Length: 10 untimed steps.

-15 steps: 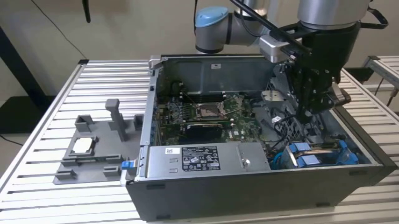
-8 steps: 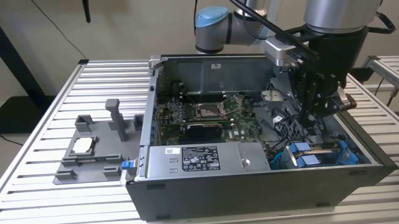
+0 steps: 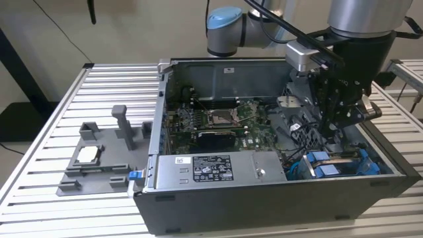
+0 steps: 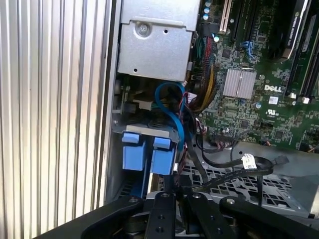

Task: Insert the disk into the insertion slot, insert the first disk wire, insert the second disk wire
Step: 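Insert the second disk wire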

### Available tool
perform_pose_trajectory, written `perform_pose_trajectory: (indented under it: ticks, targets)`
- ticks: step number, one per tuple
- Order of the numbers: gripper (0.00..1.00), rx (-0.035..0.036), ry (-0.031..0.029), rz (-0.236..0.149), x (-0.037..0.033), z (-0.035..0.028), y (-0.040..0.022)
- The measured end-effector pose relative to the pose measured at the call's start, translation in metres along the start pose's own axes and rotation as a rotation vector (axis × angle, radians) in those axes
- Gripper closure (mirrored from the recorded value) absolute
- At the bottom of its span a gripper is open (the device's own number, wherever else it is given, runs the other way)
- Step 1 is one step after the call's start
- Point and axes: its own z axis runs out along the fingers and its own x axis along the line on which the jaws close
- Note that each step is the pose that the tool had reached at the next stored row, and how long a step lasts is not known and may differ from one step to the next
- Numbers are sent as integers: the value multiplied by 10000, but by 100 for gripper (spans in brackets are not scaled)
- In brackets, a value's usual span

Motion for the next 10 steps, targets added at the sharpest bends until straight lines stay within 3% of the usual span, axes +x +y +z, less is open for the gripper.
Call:
perform_pose_trajectory:
  ticks: [10]
  targets:
    - [84,-104,-33,5,27,30,-55]
